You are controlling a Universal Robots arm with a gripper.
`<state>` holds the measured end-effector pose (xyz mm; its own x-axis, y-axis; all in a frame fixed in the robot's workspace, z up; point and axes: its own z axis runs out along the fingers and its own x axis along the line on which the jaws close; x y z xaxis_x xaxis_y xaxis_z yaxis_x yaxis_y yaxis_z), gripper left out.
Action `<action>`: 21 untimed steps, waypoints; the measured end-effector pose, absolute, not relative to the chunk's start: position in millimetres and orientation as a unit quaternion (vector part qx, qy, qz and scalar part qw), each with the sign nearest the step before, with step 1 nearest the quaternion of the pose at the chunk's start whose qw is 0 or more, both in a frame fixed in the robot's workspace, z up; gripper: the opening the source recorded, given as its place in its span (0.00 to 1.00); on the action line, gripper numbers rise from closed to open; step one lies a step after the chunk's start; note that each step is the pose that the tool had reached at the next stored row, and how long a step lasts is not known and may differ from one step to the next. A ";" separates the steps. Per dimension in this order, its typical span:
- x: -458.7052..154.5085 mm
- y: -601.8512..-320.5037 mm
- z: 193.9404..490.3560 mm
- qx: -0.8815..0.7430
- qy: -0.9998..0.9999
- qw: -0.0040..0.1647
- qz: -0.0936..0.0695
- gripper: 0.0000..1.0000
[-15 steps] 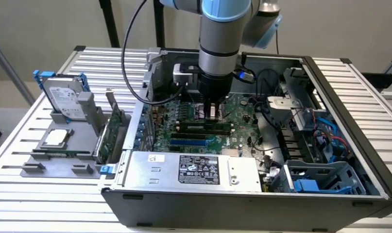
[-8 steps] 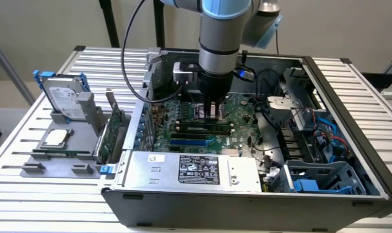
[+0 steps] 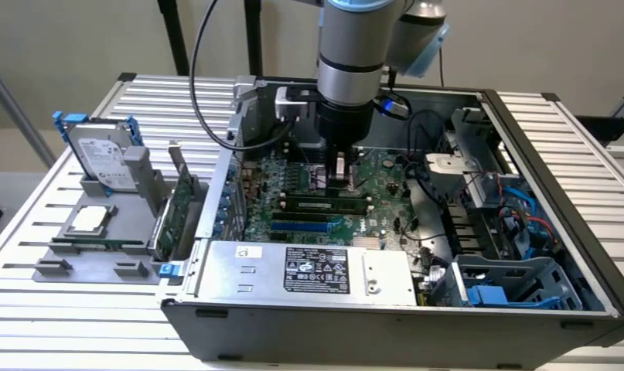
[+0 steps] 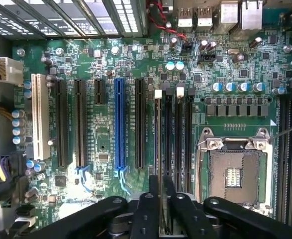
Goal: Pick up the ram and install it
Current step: 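Press down the ram until it locks into place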
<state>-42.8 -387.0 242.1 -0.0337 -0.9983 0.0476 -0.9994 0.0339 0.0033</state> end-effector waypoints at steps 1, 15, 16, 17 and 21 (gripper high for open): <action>-42.8 -386.9 242.2 0.695 -0.719 0.018 0.015 0.00; -42.8 -387.0 242.3 0.695 -0.719 0.018 0.015 0.00; -42.8 -387.0 242.3 0.695 -0.719 0.018 0.015 0.00; -42.8 -387.0 242.3 0.695 -0.719 0.018 0.015 0.00; -42.8 -387.0 241.5 0.695 -0.719 0.018 0.015 0.00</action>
<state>-42.8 -387.0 241.5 -0.0336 -0.9983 0.0472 -0.9994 0.0338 0.0032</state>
